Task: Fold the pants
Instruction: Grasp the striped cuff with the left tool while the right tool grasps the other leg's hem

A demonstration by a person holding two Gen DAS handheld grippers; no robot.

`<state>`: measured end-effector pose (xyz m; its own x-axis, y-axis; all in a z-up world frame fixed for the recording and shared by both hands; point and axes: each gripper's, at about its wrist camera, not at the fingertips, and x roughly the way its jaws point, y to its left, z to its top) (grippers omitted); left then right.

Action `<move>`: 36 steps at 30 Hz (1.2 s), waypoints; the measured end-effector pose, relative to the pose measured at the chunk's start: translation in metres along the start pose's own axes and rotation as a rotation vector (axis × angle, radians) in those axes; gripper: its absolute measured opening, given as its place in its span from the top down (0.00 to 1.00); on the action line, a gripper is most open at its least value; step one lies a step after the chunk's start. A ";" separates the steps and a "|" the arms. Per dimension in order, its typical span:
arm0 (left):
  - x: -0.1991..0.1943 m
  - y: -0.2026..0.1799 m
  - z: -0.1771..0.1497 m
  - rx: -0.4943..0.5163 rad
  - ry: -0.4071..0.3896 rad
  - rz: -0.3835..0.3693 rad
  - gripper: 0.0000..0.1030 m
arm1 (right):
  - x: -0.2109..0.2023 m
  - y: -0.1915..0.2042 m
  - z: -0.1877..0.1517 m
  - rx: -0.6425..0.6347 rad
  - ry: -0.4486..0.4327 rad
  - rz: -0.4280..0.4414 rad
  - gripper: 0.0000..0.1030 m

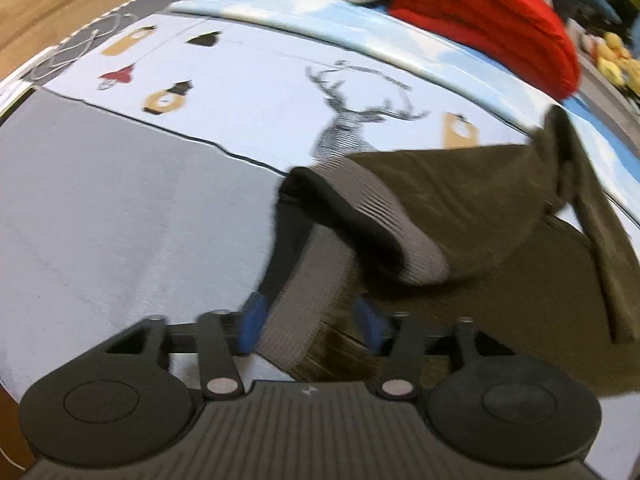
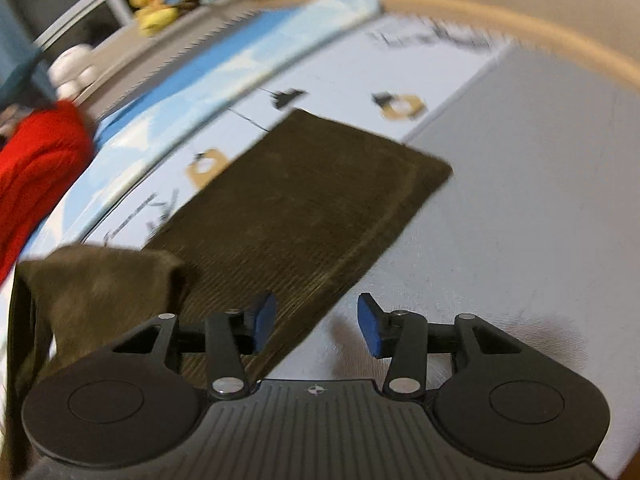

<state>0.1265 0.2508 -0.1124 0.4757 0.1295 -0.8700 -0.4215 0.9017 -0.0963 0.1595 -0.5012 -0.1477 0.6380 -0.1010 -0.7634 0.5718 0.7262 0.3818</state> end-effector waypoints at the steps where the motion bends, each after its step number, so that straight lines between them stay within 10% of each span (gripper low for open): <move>1: 0.004 0.002 0.003 -0.011 0.010 0.000 0.35 | 0.009 -0.002 0.002 0.010 0.011 -0.002 0.50; 13: 0.080 0.003 0.028 0.033 0.151 0.048 0.14 | 0.064 0.016 0.015 -0.060 0.008 -0.055 0.45; 16: 0.089 -0.006 0.027 0.087 0.139 0.038 0.13 | 0.066 0.024 0.013 -0.153 -0.026 -0.104 0.71; 18: 0.086 -0.012 0.024 0.132 0.121 0.029 0.18 | 0.063 0.022 0.015 -0.158 -0.040 -0.095 0.88; 26: 0.054 -0.022 0.013 0.250 0.026 0.030 0.78 | 0.012 0.015 0.025 -0.118 -0.151 -0.015 0.93; 36: -0.017 -0.011 -0.019 0.303 -0.014 -0.135 0.91 | -0.069 -0.040 0.018 -0.066 -0.149 -0.046 0.93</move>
<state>0.1082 0.2303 -0.1057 0.5227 0.0046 -0.8525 -0.1066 0.9925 -0.0600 0.1019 -0.5349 -0.1010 0.6844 -0.2313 -0.6914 0.5699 0.7612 0.3095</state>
